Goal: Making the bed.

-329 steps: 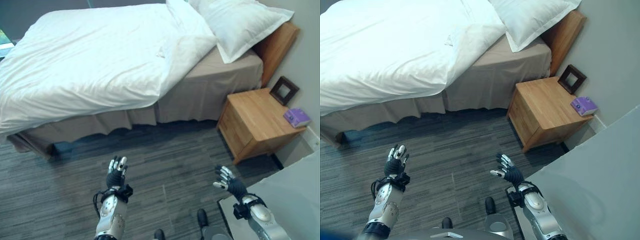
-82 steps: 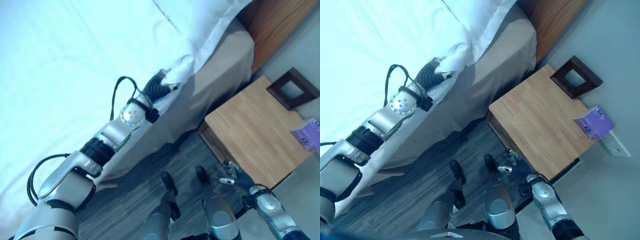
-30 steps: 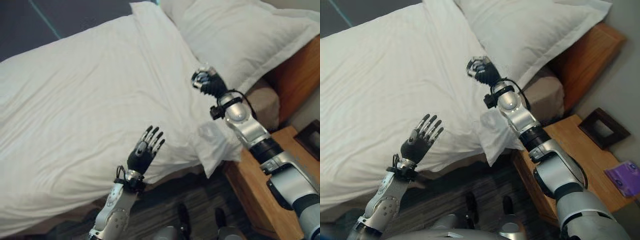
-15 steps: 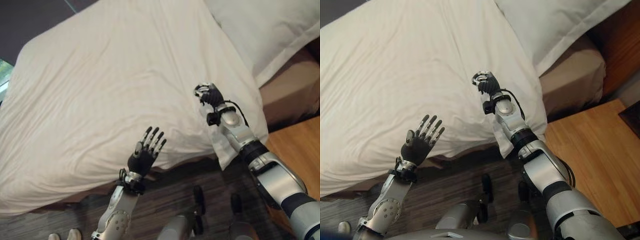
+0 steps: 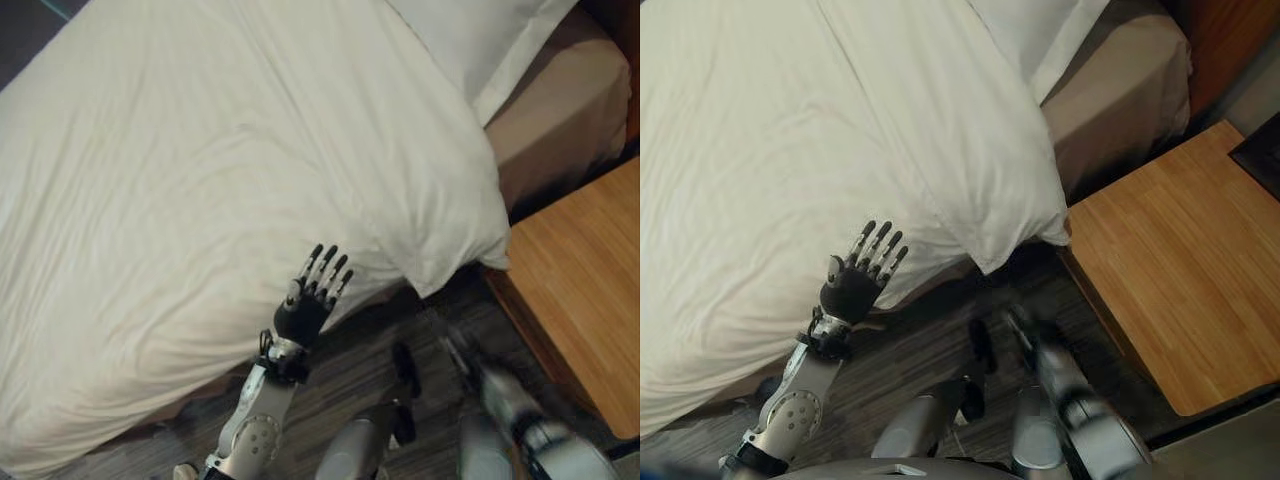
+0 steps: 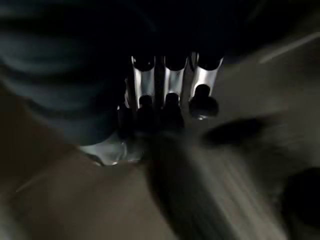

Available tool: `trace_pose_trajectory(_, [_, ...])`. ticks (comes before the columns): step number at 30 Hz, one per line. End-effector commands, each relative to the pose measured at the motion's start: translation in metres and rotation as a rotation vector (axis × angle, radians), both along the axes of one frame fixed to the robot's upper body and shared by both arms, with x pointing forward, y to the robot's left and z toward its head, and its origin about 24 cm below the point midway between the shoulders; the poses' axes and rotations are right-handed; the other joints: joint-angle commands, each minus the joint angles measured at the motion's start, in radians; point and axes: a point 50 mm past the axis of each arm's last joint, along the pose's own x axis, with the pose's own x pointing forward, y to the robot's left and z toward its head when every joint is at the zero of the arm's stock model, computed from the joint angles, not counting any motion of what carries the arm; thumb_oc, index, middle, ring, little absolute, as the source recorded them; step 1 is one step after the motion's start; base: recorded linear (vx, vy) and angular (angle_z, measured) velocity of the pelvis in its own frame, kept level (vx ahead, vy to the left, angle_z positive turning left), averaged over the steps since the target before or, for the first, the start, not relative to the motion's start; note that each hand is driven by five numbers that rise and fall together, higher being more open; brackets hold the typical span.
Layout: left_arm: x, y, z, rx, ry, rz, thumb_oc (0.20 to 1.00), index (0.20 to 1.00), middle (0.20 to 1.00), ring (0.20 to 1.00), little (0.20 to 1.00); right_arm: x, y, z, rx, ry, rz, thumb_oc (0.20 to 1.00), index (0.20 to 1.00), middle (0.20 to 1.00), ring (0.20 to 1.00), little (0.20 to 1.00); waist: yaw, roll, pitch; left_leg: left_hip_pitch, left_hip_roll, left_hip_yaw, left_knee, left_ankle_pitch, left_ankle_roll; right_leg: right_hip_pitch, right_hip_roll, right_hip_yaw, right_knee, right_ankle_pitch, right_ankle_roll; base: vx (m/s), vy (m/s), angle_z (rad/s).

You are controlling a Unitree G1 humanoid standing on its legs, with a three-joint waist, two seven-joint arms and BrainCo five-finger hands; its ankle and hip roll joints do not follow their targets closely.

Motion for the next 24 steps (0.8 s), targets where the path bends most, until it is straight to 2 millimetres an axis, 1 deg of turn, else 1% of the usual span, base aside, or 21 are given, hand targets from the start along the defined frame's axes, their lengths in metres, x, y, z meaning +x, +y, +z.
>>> trace_pose_trajectory(1, [0.002,-0.010,-0.022,0.091,0.046,-0.007,1.000,1.000,1.000,1.000,1.000,-0.023,0.022,-0.022,0.047,0.095,0.068,0.200,0.200,0.200,0.200,0.200,-0.024,-0.020,-0.020,0.089,-0.005,0.041,0.010,-0.049,-0.047,0.065,-0.056,0.037,-0.195,0.130,0.031,0.05,0.054,0.00])
trace_pose_trajectory(2, [0.000,-0.008,-0.035,0.102,0.103,0.003,1.000,1.000,1.000,1.000,1.000,-0.031,0.010,-0.023,0.045,0.107,0.014,0.200,0.200,0.200,0.200,0.200,-0.035,-0.025,-0.020,0.098,-0.006,0.040,0.010,-0.052,-0.047,0.076,-0.058,0.036,-0.199,0.127,0.033,0.04,0.035,-0.01])
trace_pose_trajectory(4, [0.000,-0.008,-0.035,0.102,0.103,0.003,1.000,1.000,1.000,1.000,1.000,-0.031,0.010,-0.023,0.045,0.107,0.014,0.200,0.200,0.200,0.200,0.200,-0.033,-0.024,-0.023,0.094,-0.005,0.042,0.010,-0.051,-0.048,0.071,-0.057,0.038,-0.199,0.130,0.033,0.01,0.002,-0.04])
trace_pose_trajectory(5, [-0.005,0.000,-0.059,0.159,0.205,0.024,1.000,1.000,1.000,1.000,1.000,-0.043,-0.008,-0.024,0.062,0.096,-0.093,0.200,0.200,0.200,0.200,0.200,-0.051,-0.039,-0.027,0.107,-0.004,0.044,0.010,-0.056,-0.047,0.086,-0.057,0.037,-0.200,0.128,0.034,0.03,0.020,-0.08])
trace_pose_trajectory(6, [-0.010,0.005,-0.074,0.201,0.272,0.034,1.000,1.000,1.000,1.000,1.000,-0.051,-0.017,-0.024,0.070,0.098,-0.140,0.200,0.200,0.200,0.200,0.200,-0.060,-0.046,-0.032,0.117,-0.004,0.042,0.010,-0.060,-0.046,0.096,-0.056,0.035,-0.202,0.125,0.035,0.05,0.011,-0.04])
trace_pose_trajectory(7, [-0.024,0.016,-0.106,0.305,0.422,0.042,1.000,1.000,1.000,1.000,1.000,-0.066,-0.030,-0.026,0.072,0.106,-0.216,0.200,0.200,0.200,0.200,0.200,-0.072,-0.066,-0.048,0.133,0.001,0.041,0.010,-0.066,-0.046,0.116,-0.053,0.032,-0.205,0.124,0.035,0.05,-0.012,0.02])
trace_pose_trajectory(8, [-0.030,0.022,-0.117,0.348,0.472,0.044,1.000,1.000,1.000,1.000,1.000,-0.074,-0.034,-0.029,0.081,0.115,-0.244,0.200,0.200,0.200,0.200,0.200,-0.073,-0.078,-0.064,0.137,0.005,0.041,0.010,-0.068,-0.046,0.121,-0.050,0.031,-0.207,0.126,0.034,0.03,-0.024,0.06])
trace_pose_trajectory(9, [-0.030,0.022,-0.117,0.348,0.472,0.043,1.000,1.000,1.000,1.000,1.000,-0.074,-0.034,-0.029,0.081,0.115,-0.244,0.200,0.200,0.200,0.200,0.200,-0.073,-0.078,-0.064,0.138,0.005,0.040,0.010,-0.068,-0.045,0.122,-0.050,0.030,-0.208,0.126,0.034,0.05,-0.046,0.06])
trace_pose_trajectory(10, [-0.040,0.030,-0.130,0.430,0.532,0.021,1.000,1.000,1.000,1.000,1.000,-0.086,-0.037,-0.031,0.088,0.116,-0.275,0.200,0.200,0.200,0.200,0.200,-0.076,-0.106,-0.094,0.157,0.013,0.037,0.010,-0.074,-0.045,0.147,-0.046,0.022,-0.214,0.126,0.034,0.08,-0.043,0.03])
trace_pose_trajectory(11, [-0.047,0.033,-0.136,0.450,0.566,0.008,1.000,1.000,1.000,1.000,1.000,-0.089,-0.037,-0.032,0.099,0.109,-0.286,0.200,0.200,0.200,0.200,0.200,-0.077,-0.119,-0.111,0.169,0.016,0.036,0.010,-0.079,-0.044,0.160,-0.042,0.020,-0.219,0.126,0.035,0.08,-0.043,0.04])
trace_pose_trajectory(12, [-0.047,0.033,-0.136,0.450,0.566,0.008,1.000,1.000,1.000,1.000,1.000,-0.089,-0.037,-0.032,0.099,0.110,-0.286,0.376,0.376,0.376,0.376,0.376,-0.077,-0.119,-0.111,0.170,0.016,0.036,0.010,-0.079,-0.044,0.162,-0.042,0.020,-0.220,0.126,0.035,0.05,-0.006,0.07])
trace_pose_trajectory(13, [-0.052,0.035,-0.141,0.485,0.592,-0.003,1.000,1.000,1.000,1.000,1.000,-0.089,-0.035,-0.032,0.109,0.093,-0.282,1.000,1.000,1.000,1.000,1.000,-0.076,-0.132,-0.127,0.182,0.019,0.037,0.010,-0.082,-0.044,0.174,-0.039,0.017,-0.223,0.126,0.036,0.06,0.012,0.14])
trace_pose_trajectory(14, [-0.059,0.039,-0.146,0.570,0.601,-0.048,1.000,1.000,1.000,1.000,1.000,-0.090,-0.031,-0.031,0.107,0.069,-0.238,1.000,1.000,1.000,1.000,1.000,-0.076,-0.156,-0.160,0.203,0.027,0.041,0.010,-0.090,-0.043,0.192,-0.031,0.018,-0.229,0.127,0.038,0.07,0.021,0.08])
trace_pose_trajectory(15, [-0.061,0.040,-0.146,0.602,0.595,-0.068,1.000,1.000,1.000,1.000,1.000,-0.085,-0.025,-0.028,0.103,0.047,-0.186,1.000,1.000,1.000,1.000,1.000,-0.075,-0.171,-0.177,0.214,0.031,0.046,0.010,-0.094,-0.043,0.199,-0.026,0.021,-0.231,0.129,0.040,0.05,0.017,0.02])
trace_pose_trajectory(16, [-0.062,0.040,-0.146,0.602,0.596,-0.068,1.000,1.000,1.000,1.000,1.000,-0.085,-0.025,-0.029,0.103,0.048,-0.186,1.000,1.000,1.000,1.000,1.000,-0.075,-0.171,-0.177,0.215,0.031,0.046,0.010,-0.094,-0.043,0.200,-0.026,0.021,-0.232,0.129,0.040,0.04,-0.004,-0.04])
trace_pose_trajectory(19, [-0.064,0.039,-0.148,0.624,0.603,-0.091,1.000,1.000,1.000,1.000,1.000,-0.070,-0.006,-0.020,0.140,-0.036,-0.088,1.000,1.000,1.000,1.000,1.000,-0.071,-0.213,-0.228,0.245,0.043,0.062,0.010,-0.105,-0.043,0.223,-0.014,0.023,-0.243,0.136,0.044,0.04,0.000,-0.13])
trace_pose_trajectory(20, [-0.063,0.038,-0.148,0.635,0.597,-0.097,1.000,1.000,1.000,1.000,1.000,-0.068,0.000,-0.019,0.159,-0.051,-0.072,1.000,1.000,1.000,1.000,1.000,-0.070,-0.226,-0.243,0.253,0.048,0.066,0.010,-0.107,-0.043,0.227,-0.010,0.025,-0.244,0.139,0.045,0.03,0.000,-0.14])
trace_pose_trajectory(21, [-0.060,0.035,-0.145,0.641,0.579,-0.094,1.000,1.000,1.000,1.000,1.000,-0.059,0.015,-0.012,0.206,-0.118,-0.030,1.000,1.000,1.000,1.000,1.000,-0.069,-0.249,-0.265,0.269,0.054,0.078,0.010,-0.113,-0.042,0.236,-0.002,0.030,-0.245,0.140,0.048,0.02,0.000,-0.15])
trace_pose_trajectory(22, [-0.060,0.035,-0.145,0.641,0.580,-0.094,1.000,1.000,1.000,1.000,1.000,-0.059,0.015,-0.012,0.206,-0.118,-0.030,1.000,1.000,1.000,1.000,1.000,-0.068,-0.249,-0.265,0.270,0.054,0.079,0.010,-0.113,-0.042,0.236,-0.002,0.031,-0.246,0.140,0.048,0.00,0.017,-0.22])
trace_pose_trajectory(23, [-0.059,0.035,-0.145,0.637,0.581,-0.090,1.000,1.000,1.000,1.000,1.000,-0.057,0.021,-0.011,0.228,-0.129,-0.020,1.000,1.000,1.000,1.000,1.000,-0.066,-0.259,-0.275,0.276,0.057,0.083,0.010,-0.116,-0.041,0.240,0.001,0.034,-0.245,0.139,0.048,0.01,0.000,-0.24])
trace_pose_trajectory(24, [-0.060,0.032,-0.147,0.633,0.595,-0.092,1.000,1.000,1.000,1.000,1.000,-0.051,0.034,-0.007,0.256,-0.160,0.020,1.000,1.000,1.000,1.000,1.000,-0.062,-0.277,-0.291,0.290,0.060,0.089,0.010,-0.121,-0.039,0.252,0.003,0.033,-0.245,0.136,0.048,0.01,0.000,-0.21])
